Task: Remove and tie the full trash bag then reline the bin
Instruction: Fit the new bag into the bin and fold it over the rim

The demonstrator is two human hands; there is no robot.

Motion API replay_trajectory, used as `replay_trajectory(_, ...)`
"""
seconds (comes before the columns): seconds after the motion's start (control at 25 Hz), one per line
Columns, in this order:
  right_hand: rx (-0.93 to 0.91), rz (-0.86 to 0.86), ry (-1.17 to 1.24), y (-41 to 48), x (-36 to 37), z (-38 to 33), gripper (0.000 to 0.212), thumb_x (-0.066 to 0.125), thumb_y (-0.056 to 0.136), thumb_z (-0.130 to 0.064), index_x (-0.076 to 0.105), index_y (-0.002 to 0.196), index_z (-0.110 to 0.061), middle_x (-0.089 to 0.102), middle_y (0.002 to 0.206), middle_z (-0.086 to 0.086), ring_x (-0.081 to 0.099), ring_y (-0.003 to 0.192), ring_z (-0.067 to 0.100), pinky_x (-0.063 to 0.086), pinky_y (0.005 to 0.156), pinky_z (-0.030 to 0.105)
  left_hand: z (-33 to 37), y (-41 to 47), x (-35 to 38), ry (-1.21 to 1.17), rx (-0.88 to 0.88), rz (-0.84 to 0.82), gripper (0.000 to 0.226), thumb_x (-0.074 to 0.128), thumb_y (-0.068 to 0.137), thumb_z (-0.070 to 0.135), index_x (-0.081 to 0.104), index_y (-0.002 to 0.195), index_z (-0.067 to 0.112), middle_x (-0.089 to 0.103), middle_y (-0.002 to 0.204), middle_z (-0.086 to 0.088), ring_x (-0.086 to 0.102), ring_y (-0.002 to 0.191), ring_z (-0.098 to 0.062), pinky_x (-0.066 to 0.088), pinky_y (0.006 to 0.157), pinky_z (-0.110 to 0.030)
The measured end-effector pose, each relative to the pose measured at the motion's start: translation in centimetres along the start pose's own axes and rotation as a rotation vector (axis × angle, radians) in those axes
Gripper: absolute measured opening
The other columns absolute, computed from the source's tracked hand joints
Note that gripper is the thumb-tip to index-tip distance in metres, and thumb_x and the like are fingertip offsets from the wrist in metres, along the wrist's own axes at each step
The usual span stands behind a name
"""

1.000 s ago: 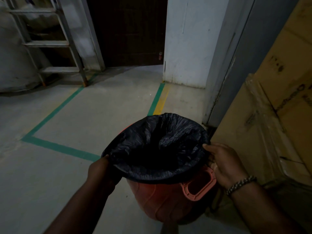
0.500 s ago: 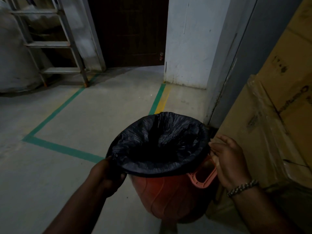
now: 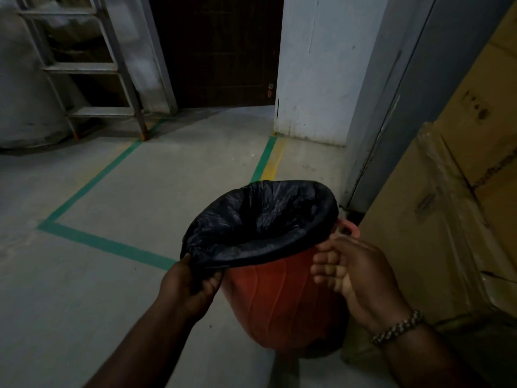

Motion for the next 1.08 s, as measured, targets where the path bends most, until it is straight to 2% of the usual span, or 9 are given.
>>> replay_trajectory(0.08,0.128,-0.078,0.124,0.0,1.3,1.7,0.022,0.051,0.104,-0.015,0.063,0.107,0.004,0.072,0.09,0.025,0.076,0.074,0.031,0.063,0.064,0.037,-0.6,0.0,0.7,-0.028,-0.012,-0.055,0.035,0.035,0.109,0.023,0.064,0.119,0.005,0.075,0.106,-0.018,0.074,0.09,-0.03,0.063,0.067,-0.045)
replay_trajectory(0.16,0.154,-0.108,0.274,0.1,2.1,2.3,0.026,0.049,0.104,-0.014,0.062,0.119,0.003,0.072,0.112,0.028,0.075,0.098,0.036,0.06,0.086,0.045,-1.4,0.1,1.2,-0.037,-0.021,-0.088,0.036,0.036,0.109,0.024,0.063,0.122,0.004,0.077,0.1,-0.019,0.077,0.08,-0.031,0.063,0.069,-0.046)
replay_trajectory(0.28,0.152,-0.121,0.482,0.4,2.6,2.1,0.031,0.051,0.101,-0.016,0.061,0.127,0.0,0.071,0.121,0.023,0.069,0.115,0.037,0.052,0.101,0.049,-2.5,0.0,1.7,-0.044,-0.028,-0.111,0.036,0.038,0.109,0.025,0.06,0.13,0.005,0.073,0.115,-0.02,0.076,0.088,-0.031,0.063,0.071,-0.048)
replay_trajectory(0.4,0.155,-0.148,0.649,0.4,3.0,1.7,0.025,0.059,0.091,-0.018,0.066,0.112,-0.005,0.07,0.107,0.015,0.068,0.111,0.031,0.051,0.102,0.051,-3.2,-0.1,1.7,-0.032,-0.037,-0.117,0.039,0.039,0.108,0.028,0.058,0.134,0.006,0.073,0.116,-0.019,0.077,0.086,-0.031,0.064,0.066,-0.047)
replay_trajectory(0.52,0.176,-0.174,0.716,0.5,3.1,1.8,0.03,0.057,0.097,-0.022,0.065,0.12,-0.004,0.07,0.112,0.016,0.068,0.116,0.033,0.05,0.102,0.056,-3.2,-0.1,1.6,-0.017,-0.04,-0.123,0.04,0.039,0.108,0.03,0.058,0.135,0.008,0.073,0.118,-0.019,0.076,0.09,-0.03,0.064,0.069,-0.047)
replay_trajectory(0.68,0.186,-0.176,0.692,0.7,3.0,2.1,0.039,0.058,0.099,-0.028,0.064,0.128,-0.003,0.073,0.122,0.019,0.071,0.113,0.036,0.052,0.098,0.056,-2.8,-0.1,0.9,0.051,0.0,-0.061,0.033,0.044,0.106,0.023,0.06,0.13,0.008,0.074,0.112,-0.017,0.074,0.093,-0.03,0.064,0.063,-0.04)
replay_trajectory(0.84,0.174,-0.132,0.655,1.2,2.3,2.0,0.045,0.061,0.097,-0.031,0.062,0.132,-0.004,0.076,0.105,0.015,0.069,0.11,0.033,0.054,0.094,0.051,-2.0,0.1,0.3,0.128,0.05,0.015,0.021,0.049,0.1,0.01,0.064,0.115,0.007,0.071,0.096,-0.013,0.067,0.086,-0.024,0.06,0.065,-0.034)
replay_trajectory(0.92,0.175,-0.123,0.64,1.4,2.0,1.9,0.048,0.061,0.096,-0.033,0.061,0.135,-0.004,0.074,0.104,0.014,0.067,0.111,0.032,0.053,0.095,0.049,-2.0,0.0,0.3,0.135,0.044,0.028,0.017,0.048,0.099,0.008,0.064,0.106,0.008,0.068,0.09,-0.011,0.065,0.082,-0.022,0.059,0.065,-0.033)
replay_trajectory(1.08,0.188,-0.118,0.621,1.6,1.4,1.8,0.05,0.063,0.093,-0.035,0.063,0.132,-0.004,0.071,0.117,0.015,0.066,0.117,0.033,0.054,0.093,0.049,-1.6,0.3,-0.4,0.173,0.063,0.056,0.018,0.051,0.098,0.007,0.064,0.111,0.005,0.069,0.1,-0.013,0.067,0.087,-0.024,0.061,0.059,-0.03)
Point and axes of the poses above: each hand's wrist, its own y-axis towards the middle knuckle, its own x-axis out of the palm, z = x × y, the point moved 8 cm from there along y, towards the middle knuckle
